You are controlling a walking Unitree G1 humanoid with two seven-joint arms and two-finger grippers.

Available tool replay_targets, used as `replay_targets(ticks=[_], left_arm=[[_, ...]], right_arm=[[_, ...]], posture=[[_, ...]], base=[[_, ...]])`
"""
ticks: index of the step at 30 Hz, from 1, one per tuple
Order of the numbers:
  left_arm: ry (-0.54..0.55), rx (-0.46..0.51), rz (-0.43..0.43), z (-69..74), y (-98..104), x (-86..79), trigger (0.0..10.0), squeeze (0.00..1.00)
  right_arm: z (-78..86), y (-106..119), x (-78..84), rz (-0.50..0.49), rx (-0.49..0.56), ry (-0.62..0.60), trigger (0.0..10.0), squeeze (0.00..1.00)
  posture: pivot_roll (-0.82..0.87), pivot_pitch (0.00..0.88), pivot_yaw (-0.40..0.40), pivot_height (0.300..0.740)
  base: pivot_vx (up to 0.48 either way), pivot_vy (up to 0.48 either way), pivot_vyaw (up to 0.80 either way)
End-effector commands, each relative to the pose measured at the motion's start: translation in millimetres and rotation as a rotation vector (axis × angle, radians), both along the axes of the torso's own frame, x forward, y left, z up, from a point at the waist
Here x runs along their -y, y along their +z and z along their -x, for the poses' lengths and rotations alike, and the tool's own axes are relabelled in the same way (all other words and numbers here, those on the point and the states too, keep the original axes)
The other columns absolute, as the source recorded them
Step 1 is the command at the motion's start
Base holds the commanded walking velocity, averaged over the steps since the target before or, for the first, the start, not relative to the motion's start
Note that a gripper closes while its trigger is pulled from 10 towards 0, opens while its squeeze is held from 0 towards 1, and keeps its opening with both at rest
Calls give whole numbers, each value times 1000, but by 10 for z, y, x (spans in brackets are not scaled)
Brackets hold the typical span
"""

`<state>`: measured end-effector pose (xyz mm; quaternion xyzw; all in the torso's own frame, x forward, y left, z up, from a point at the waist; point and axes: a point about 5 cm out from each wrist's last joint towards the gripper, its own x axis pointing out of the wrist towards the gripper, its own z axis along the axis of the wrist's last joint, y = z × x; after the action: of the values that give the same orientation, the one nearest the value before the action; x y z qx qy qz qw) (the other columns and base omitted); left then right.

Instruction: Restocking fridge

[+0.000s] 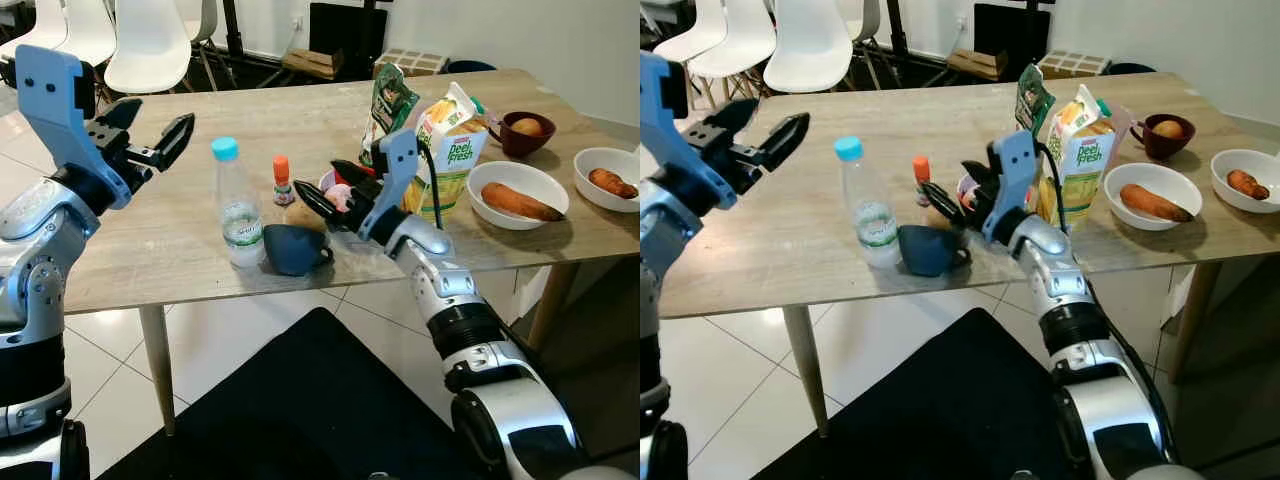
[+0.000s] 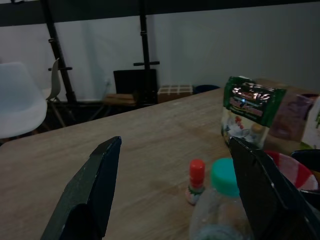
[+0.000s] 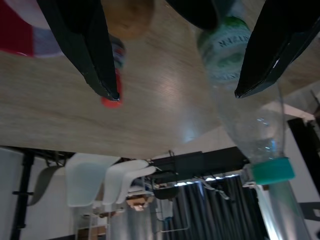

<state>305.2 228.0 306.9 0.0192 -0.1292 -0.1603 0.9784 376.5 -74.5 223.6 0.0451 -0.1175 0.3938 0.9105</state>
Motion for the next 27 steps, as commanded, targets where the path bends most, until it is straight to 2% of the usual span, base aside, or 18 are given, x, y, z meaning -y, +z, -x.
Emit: replay_targets(ticks=[1,8,12,16,27], left_arm=[[47,-6,-31,10,0,-94,10000,0],[86,-53,-41,-17,-65,-129,10000,0],[40,-70,-36,3,-122,-97,10000,0],[-12,-50,-6,35,-85,-42,10000,0],[-37,-61,30,64,-128,-19,10000,0]], right_arm=[[1,5,-61,-4,4,16,10000,0],[6,71,-175,-52,24,34,10000,0],[-4,119,-224,-99,35,12,10000,0],[19,128,-329,-82,46,43,10000,0],[110,49,-561,-55,40,151,10000,0]], posture=[[-57,114,26,740],[-54,116,24,740],[-55,117,24,740],[-58,120,25,740],[-54,135,16,740]], base=[[0,0,0],[0,0,0],[0,0,0],[0,0,0],[0,0,0]])
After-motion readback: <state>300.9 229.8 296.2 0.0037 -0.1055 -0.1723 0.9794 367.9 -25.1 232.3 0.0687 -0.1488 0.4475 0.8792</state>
